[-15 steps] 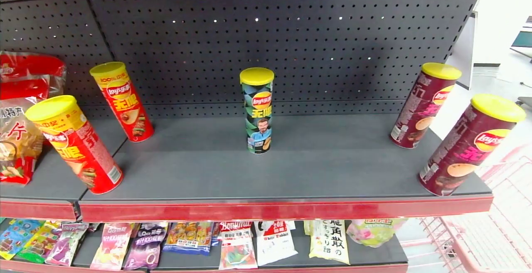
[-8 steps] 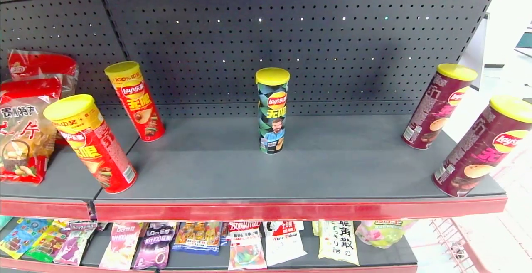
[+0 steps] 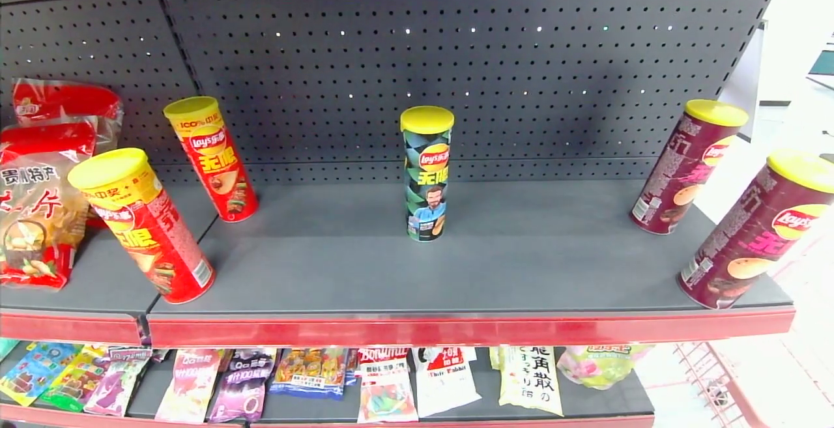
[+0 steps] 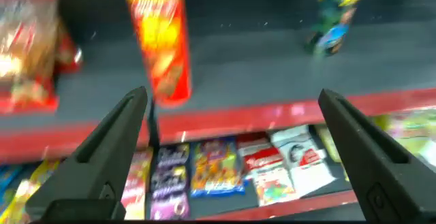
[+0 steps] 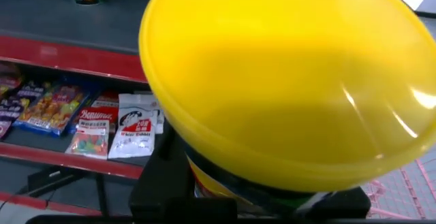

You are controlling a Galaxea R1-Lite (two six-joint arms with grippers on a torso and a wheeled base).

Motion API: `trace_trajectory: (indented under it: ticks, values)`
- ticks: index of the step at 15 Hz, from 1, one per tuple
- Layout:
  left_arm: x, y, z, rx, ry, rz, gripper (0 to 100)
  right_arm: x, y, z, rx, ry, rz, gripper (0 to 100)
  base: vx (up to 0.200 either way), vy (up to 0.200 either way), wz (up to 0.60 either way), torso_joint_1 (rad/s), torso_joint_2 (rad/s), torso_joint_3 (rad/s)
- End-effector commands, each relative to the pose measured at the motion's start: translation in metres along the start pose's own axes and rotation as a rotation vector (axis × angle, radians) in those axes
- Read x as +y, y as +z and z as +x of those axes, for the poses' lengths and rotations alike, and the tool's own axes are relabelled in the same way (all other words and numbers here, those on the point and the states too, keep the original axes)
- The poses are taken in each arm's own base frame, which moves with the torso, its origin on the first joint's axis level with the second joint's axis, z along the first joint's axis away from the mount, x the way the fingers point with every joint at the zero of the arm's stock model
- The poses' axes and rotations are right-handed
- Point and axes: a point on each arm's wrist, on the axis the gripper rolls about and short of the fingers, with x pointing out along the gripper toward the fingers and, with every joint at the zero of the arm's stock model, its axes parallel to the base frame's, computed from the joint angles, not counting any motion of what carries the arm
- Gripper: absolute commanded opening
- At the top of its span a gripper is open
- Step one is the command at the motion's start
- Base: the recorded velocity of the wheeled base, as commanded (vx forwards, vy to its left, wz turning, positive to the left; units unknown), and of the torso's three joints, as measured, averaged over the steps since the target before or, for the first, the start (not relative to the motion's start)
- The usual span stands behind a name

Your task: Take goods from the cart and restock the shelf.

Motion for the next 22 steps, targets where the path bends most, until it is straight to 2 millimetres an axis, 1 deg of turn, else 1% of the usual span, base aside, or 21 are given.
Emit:
trace_trajectory:
  ticks: [1,2,3,4,5,6,7,8,9,10,11,13,14,16,18,21,22]
  values:
    - [0.003,0.062,0.081,0.161,-0.359,0.018,100,0.001,-0.007,0.003,0.027,0.010,-0.001,0,0.000,0.000,0.00,0.000,0.00,0.000]
    - [0.003,0.062,0.082,0.163,-0.368,0.017,100,0.001,-0.007,0.003,0.027,0.010,-0.001,0,0.000,0.000,0.00,0.000,0.00,0.000]
    - [0.000,0.059,0.103,0.218,-0.448,0.032,100,0.001,-0.008,0.003,0.032,0.010,0.000,0,0.000,0.000,0.00,0.000,0.00,0.000]
    - [-0.006,0.055,0.132,0.262,-0.520,0.081,100,0.001,-0.009,0.004,0.035,0.011,0.000,0,0.000,0.000,0.00,0.000,0.00,0.000]
    - [-0.010,0.054,0.153,0.267,-0.557,0.087,100,0.001,-0.010,0.004,0.039,0.011,0.000,0,0.000,0.000,0.00,0.000,0.00,0.000]
    - [-0.016,0.051,0.177,0.259,-0.608,0.084,100,0.001,-0.010,0.004,0.041,0.011,0.000,0,0.000,0.000,0.00,0.000,0.00,0.000]
    - [-0.017,0.049,0.192,0.250,-0.617,0.084,100,0.001,-0.011,0.004,0.042,0.012,0.000,0,0.000,0.000,0.00,0.000,0.00,0.000]
    - [-0.021,0.042,0.230,0.199,-0.627,0.095,100,0.001,-0.012,0.005,0.049,0.012,0.000,0,0.000,0.000,0.00,0.000,0.00,0.000]
    - [-0.028,0.036,0.249,0.184,-0.651,0.100,100,0.001,-0.013,0.005,0.050,0.009,0.001,0,0.000,0.000,0.00,0.000,0.00,0.000]
    - [-0.028,0.036,0.249,0.184,-0.651,0.100,100,0.001,-0.013,0.005,0.050,0.009,0.001,0,0.000,0.000,0.00,0.000,0.00,0.000]
    - [-0.038,0.027,0.277,0.209,-0.685,0.096,100,0.001,-0.013,0.005,0.053,0.010,0.001,0,0.000,0.000,0.00,0.000,0.00,0.000]
    - [-0.051,0.023,0.295,0.219,-0.720,0.093,100,0.002,-0.014,0.005,0.059,0.006,0.003,0,0.000,0.000,0.00,0.000,0.00,0.000]
    - [-0.061,0.022,0.311,0.215,-0.738,0.096,100,0.002,-0.016,0.006,0.065,0.003,0.003,0,0.000,0.000,0.00,0.000,0.00,0.000]
    - [-0.070,0.017,0.336,0.199,-0.747,0.106,100,0.002,-0.017,0.006,0.067,0.002,0.003,0,0.000,0.000,0.00,0.000,0.00,0.000]
    - [-0.079,0.011,0.354,0.178,-0.758,0.109,100,0.002,-0.017,0.006,0.067,0.002,0.004,0,0.000,0.000,0.00,0.000,0.00,0.000]
    - [-0.083,0.003,0.369,0.186,-0.759,0.110,100,0.002,-0.018,0.007,0.071,0.001,0.004,0,0.000,0.000,0.00,0.000,0.00,0.000]
    - [-0.087,0.002,0.378,0.174,-0.764,0.112,100,0.002,-0.018,0.007,0.073,0.001,0.004,0,0.000,0.000,0.00,0.000,0.00,0.000]
